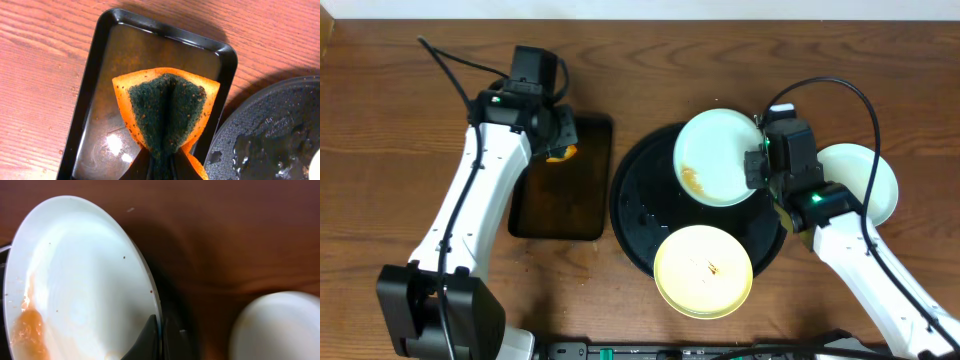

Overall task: Clean dirty plates on tray and stack at the side
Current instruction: 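Lift the second pale green plate with the right gripper and stack it on the first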

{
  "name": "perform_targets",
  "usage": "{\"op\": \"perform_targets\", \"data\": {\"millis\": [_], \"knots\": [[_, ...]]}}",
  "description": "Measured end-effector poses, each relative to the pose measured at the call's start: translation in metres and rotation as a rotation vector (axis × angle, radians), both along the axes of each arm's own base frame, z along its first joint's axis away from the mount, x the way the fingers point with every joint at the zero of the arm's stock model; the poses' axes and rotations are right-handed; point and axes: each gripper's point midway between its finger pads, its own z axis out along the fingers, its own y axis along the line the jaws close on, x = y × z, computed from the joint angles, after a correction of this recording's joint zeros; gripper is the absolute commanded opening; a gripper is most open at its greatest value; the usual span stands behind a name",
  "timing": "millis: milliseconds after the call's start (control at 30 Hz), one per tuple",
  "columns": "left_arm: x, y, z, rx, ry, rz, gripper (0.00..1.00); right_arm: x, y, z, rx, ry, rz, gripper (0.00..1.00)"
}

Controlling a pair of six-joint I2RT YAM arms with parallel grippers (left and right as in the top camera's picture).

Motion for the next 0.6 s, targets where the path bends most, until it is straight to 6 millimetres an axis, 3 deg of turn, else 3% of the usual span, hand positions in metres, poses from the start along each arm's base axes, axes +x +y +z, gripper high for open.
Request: {"op": "perform_targets", "data": {"millis": [167,467,600], "knots": [[0.002,0.004,0.0,-0.013,-0.003,0.015,0.09,0.001,-0.008,0.032,-0.239,-0.127,-0.019,0.01],[0.002,0.002,0.001,-0.027,-0.003,0.01,0.09,-0.011,0.031,0.07,-0.583,-0.268,0.088,0.01],[0.002,0.002,0.001,-0.029,-0.003,0.01,0.09,-0.012,0.028,0.085,-0.653,-0.31,0.05,0.01]]}}
